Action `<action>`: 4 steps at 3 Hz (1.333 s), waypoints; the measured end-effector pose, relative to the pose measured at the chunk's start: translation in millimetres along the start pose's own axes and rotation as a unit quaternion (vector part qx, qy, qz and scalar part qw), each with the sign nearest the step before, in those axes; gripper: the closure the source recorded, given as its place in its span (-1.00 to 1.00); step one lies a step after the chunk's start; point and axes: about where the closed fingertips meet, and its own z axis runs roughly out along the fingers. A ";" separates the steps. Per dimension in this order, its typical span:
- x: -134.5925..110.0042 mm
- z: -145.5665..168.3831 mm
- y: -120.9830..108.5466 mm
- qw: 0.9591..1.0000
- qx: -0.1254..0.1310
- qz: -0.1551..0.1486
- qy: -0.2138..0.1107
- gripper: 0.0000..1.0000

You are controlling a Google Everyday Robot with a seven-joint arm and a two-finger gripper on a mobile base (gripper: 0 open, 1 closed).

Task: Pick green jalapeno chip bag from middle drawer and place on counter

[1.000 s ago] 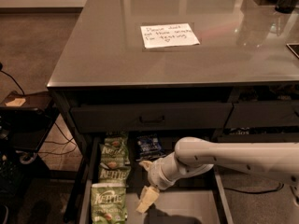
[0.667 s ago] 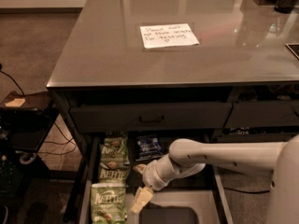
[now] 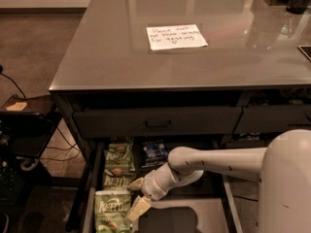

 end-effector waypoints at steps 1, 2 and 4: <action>-0.1 18.0 0.5 1.000 -0.024 0.004 -0.003 -0.44; -5.9 29.7 5.9 0.999 -0.044 -0.001 -0.007 -0.14; -22.4 48.5 19.1 0.996 -0.083 -0.016 -0.013 0.28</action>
Offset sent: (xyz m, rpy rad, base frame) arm -0.0160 0.0379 -0.0118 0.0554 0.0754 0.0874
